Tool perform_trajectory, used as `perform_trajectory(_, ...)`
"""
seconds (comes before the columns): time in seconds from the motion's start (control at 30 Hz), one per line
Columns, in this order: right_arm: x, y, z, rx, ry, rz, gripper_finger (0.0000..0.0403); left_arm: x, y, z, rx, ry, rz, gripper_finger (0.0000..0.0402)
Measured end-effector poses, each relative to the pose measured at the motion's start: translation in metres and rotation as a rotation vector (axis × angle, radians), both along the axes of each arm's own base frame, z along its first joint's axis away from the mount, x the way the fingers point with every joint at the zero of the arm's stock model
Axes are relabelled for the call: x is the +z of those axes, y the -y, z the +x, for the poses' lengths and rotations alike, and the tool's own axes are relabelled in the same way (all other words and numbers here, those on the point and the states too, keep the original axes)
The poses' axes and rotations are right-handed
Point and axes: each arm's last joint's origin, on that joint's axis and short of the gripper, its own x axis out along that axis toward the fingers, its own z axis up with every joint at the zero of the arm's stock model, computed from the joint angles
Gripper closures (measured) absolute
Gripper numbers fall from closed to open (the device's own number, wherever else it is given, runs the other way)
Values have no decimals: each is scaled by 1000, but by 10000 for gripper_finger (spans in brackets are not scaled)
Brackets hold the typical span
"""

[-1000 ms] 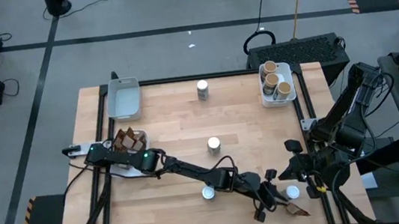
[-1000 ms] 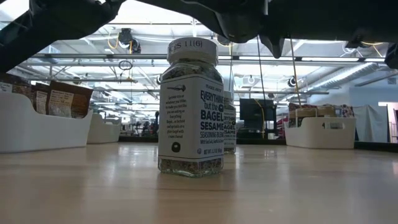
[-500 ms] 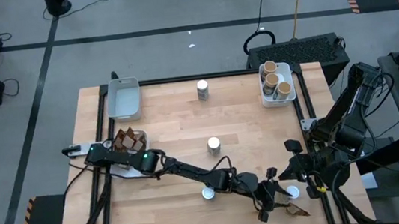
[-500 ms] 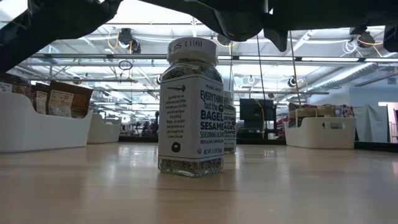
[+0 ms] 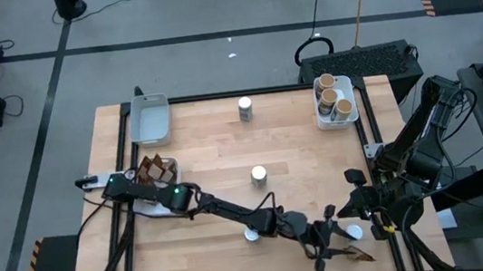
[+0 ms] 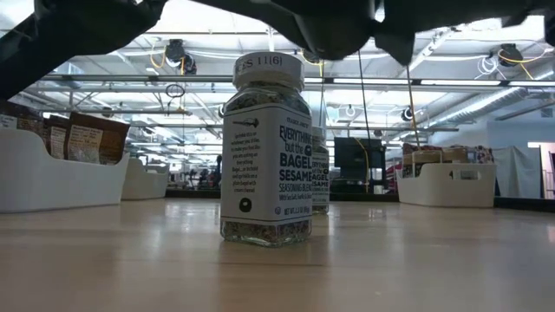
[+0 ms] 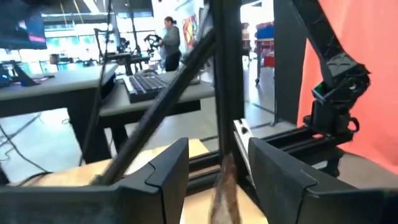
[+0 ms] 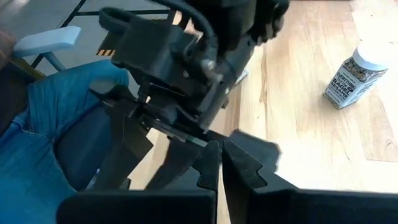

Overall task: Sort spices by type
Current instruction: Put the orange seasoning pack into the left white bin

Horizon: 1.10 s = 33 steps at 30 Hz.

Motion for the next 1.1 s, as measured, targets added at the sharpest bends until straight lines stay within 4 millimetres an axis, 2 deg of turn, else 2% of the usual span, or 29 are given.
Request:
perform_trajectory(0.17,0,0,0,-1,1,-2,403,-12,-4,2,20,66,-28,230)
perform_trajectory(0.37,0,1,0,-13,17,-18,403,-14,-12,5,40,24,-69,230)
perform_trajectory(0.87,0,1,1,-26,35,-37,403,-35,-7,5,9,-51,18,230)
perform_trajectory(1.1,1,2,1,-52,59,-57,403,-33,-7,5,5,-31,11,230)
